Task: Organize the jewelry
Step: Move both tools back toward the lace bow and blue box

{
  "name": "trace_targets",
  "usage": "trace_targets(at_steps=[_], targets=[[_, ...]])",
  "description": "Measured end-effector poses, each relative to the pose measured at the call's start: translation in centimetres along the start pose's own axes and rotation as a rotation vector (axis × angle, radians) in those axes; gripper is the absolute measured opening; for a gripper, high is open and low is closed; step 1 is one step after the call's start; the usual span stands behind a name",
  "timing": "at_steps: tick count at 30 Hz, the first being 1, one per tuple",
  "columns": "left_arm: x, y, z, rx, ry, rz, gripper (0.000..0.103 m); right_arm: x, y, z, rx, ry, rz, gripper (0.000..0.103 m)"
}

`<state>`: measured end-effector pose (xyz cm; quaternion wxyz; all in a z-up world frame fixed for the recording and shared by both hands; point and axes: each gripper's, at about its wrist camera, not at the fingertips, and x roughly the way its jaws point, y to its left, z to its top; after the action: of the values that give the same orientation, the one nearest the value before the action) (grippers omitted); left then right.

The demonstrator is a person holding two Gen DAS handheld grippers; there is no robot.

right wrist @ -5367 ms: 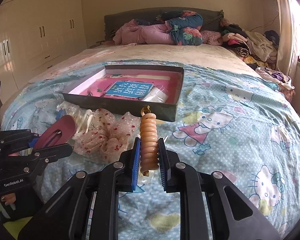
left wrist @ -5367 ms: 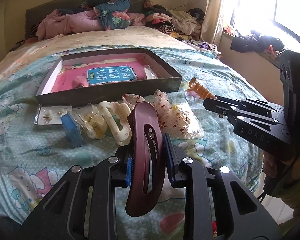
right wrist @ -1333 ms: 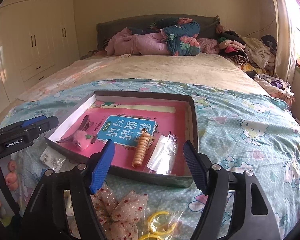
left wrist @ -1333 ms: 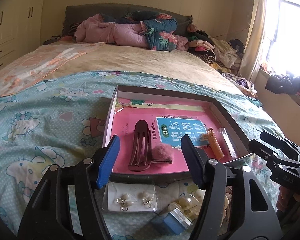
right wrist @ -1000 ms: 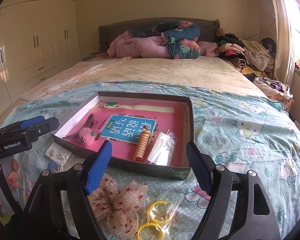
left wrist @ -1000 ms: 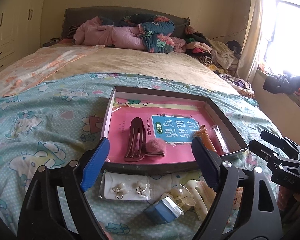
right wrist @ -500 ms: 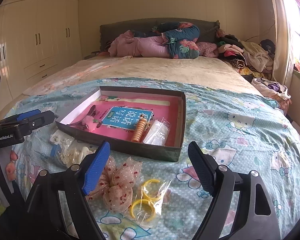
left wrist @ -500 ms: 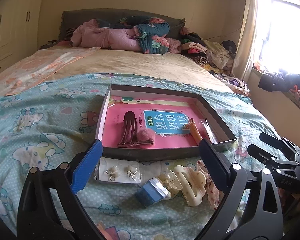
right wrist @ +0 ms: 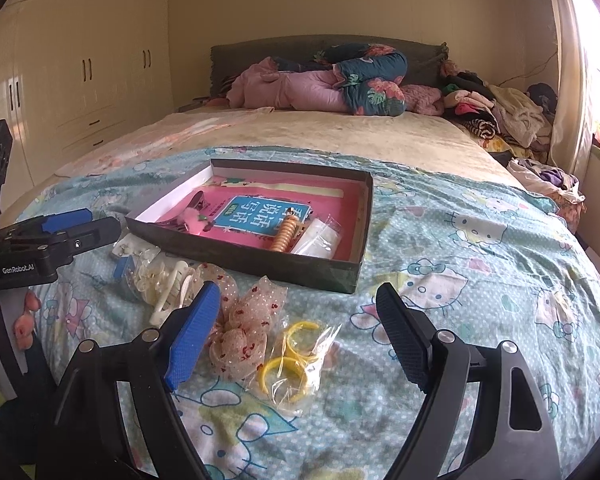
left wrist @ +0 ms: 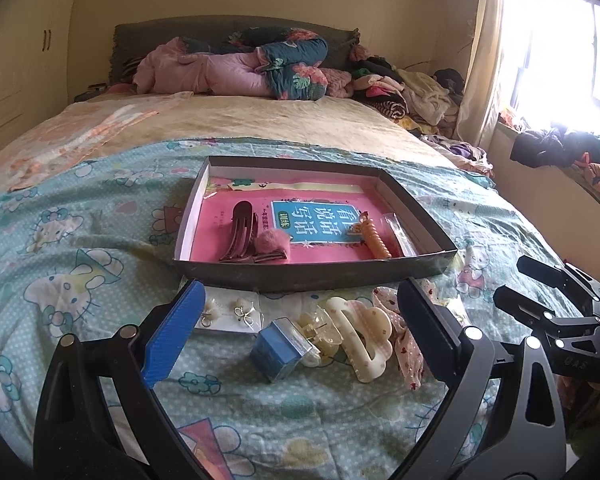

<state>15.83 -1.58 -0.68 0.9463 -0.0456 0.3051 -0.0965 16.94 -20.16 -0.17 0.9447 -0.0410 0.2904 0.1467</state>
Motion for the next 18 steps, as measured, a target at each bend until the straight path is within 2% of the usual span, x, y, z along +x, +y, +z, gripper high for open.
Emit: trace_targets(at_steps=[18], targets=[[1.2, -2.1, -2.6, 0.043, 0.099, -0.036, 0.088, -0.2, -0.5, -2.7, -0.007, 0.048, 0.03, 0.078]])
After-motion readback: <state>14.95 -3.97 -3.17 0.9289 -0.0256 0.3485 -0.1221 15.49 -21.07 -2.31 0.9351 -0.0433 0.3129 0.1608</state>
